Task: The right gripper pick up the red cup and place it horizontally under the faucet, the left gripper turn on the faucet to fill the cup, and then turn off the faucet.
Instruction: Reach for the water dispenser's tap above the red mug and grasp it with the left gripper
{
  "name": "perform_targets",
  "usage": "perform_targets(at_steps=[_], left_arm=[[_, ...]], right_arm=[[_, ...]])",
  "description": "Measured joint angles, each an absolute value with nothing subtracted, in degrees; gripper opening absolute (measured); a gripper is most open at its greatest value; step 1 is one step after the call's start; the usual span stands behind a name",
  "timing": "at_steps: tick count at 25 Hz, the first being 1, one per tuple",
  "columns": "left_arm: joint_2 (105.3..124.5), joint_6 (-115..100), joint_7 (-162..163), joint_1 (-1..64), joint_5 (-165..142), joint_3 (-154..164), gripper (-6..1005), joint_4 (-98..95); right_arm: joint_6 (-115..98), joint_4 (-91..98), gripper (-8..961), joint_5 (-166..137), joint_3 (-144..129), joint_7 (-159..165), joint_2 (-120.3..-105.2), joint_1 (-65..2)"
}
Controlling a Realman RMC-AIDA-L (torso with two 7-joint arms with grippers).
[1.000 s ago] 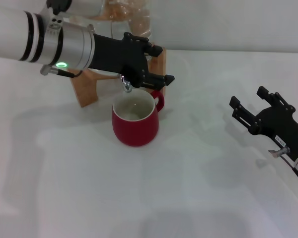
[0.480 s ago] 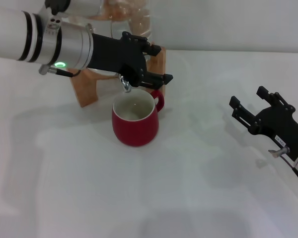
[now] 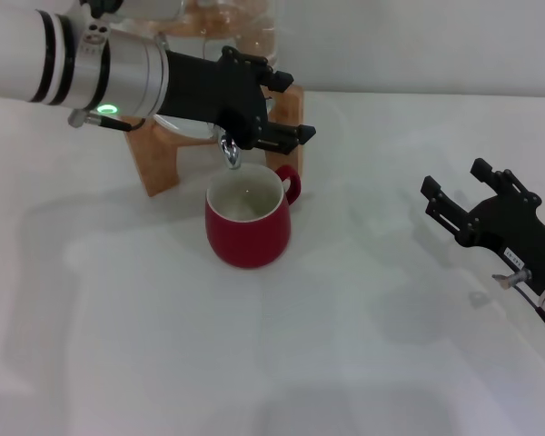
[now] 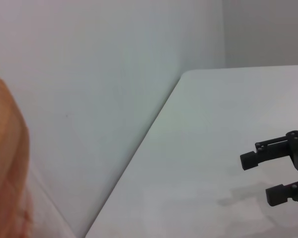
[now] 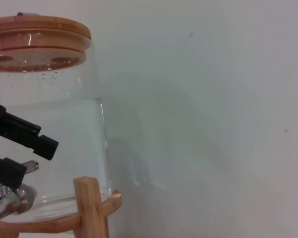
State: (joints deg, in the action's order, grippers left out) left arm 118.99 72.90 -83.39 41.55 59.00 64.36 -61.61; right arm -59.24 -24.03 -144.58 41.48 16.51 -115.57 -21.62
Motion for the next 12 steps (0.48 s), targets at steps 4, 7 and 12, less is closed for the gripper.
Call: perform_targets(at_steps=[4, 7, 12], left_arm=[[119.0, 72.9, -83.2, 41.5, 59.0, 64.4, 756, -61.8], [119.0, 72.9, -83.1, 41.4, 59.0, 64.3, 756, -61.8], [119.06, 72.9, -83.1, 41.2, 58.9, 64.1, 757, -61.9]], right_arm=[[-59.2, -24.0, 803, -144.6, 41.5, 16.5, -115.57, -21.6], [-59.3, -23.9, 803, -144.6, 41.5, 16.5, -115.58, -21.6], [-59.3, -23.9, 803, -144.6, 41.4, 16.6, -115.57, -21.6]])
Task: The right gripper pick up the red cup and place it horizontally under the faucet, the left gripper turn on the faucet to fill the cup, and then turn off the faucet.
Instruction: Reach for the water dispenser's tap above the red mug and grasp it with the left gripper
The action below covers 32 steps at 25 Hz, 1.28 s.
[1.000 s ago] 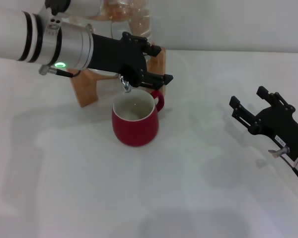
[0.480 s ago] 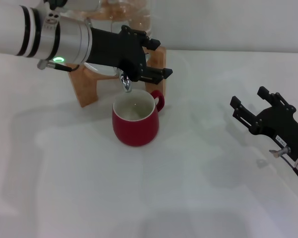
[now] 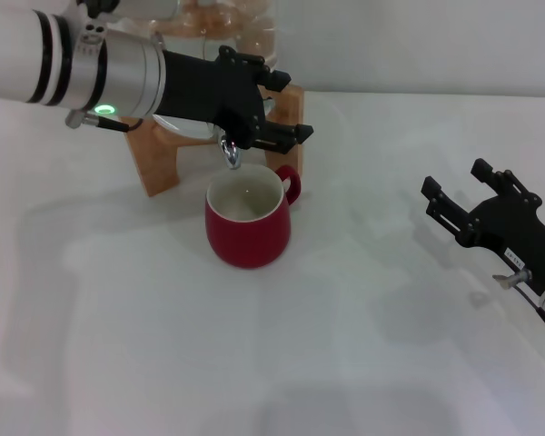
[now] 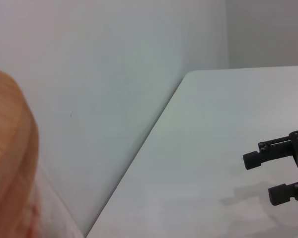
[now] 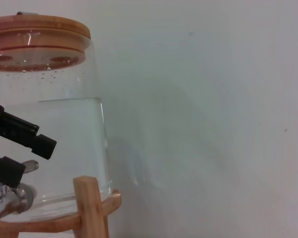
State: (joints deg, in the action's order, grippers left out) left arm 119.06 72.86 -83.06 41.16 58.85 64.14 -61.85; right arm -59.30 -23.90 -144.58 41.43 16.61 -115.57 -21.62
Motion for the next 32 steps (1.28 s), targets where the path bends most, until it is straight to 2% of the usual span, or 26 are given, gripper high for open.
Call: perform_targets(at_steps=[32], left_arm=[[119.09, 72.1, -83.4, 40.1, 58.6, 64.5, 756, -61.4]], right_arm=[[-59.8, -24.3, 803, -144.6, 41.0, 16.6, -115.58, -21.3]])
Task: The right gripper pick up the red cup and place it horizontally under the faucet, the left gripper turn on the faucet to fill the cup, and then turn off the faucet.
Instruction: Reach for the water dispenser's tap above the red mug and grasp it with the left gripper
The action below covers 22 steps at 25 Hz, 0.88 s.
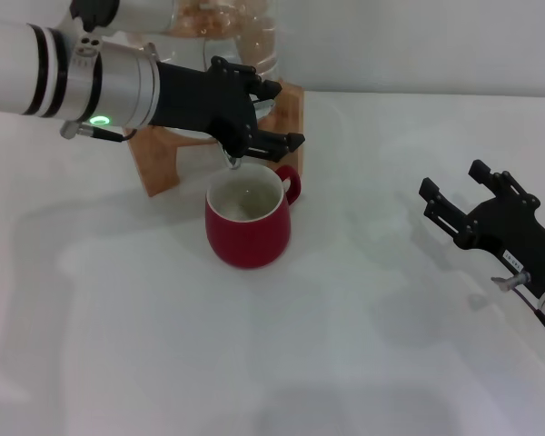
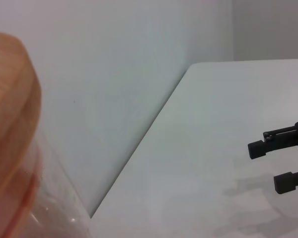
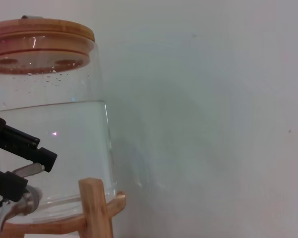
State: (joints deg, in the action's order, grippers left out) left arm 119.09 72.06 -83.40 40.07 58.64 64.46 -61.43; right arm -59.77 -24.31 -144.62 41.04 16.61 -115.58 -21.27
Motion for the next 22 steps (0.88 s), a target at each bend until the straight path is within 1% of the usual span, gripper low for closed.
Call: perform_targets(at_steps=[22], left_arm=[[119.09, 71.8, -83.2, 40.0, 58.5, 65.9, 757, -61.3]], right_arm=[[-59.8, -24.4, 803, -144.9, 41.0, 16.6, -115.58, -21.0]])
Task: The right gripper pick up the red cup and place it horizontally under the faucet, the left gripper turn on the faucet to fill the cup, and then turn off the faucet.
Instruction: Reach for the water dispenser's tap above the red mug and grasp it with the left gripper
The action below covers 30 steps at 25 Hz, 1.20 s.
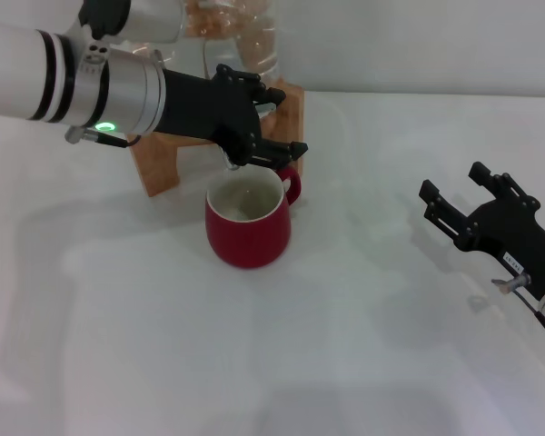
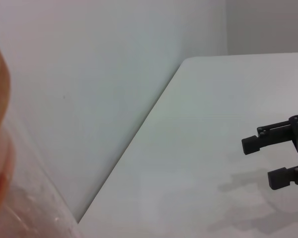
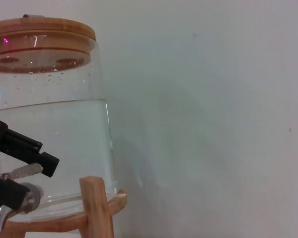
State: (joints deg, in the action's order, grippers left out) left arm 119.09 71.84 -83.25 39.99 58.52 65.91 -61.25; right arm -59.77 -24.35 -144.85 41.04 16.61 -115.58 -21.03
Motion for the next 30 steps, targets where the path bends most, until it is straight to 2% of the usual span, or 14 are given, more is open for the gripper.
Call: perform_targets(at_steps=[30], left_arm=[[119.0, 74.9, -81.4, 39.8, 56.9, 66.1, 757, -63.9]], right_arm=[[-59.8, -24.3, 802, -144.8, 41.0, 16.6, -115.58, -21.0]])
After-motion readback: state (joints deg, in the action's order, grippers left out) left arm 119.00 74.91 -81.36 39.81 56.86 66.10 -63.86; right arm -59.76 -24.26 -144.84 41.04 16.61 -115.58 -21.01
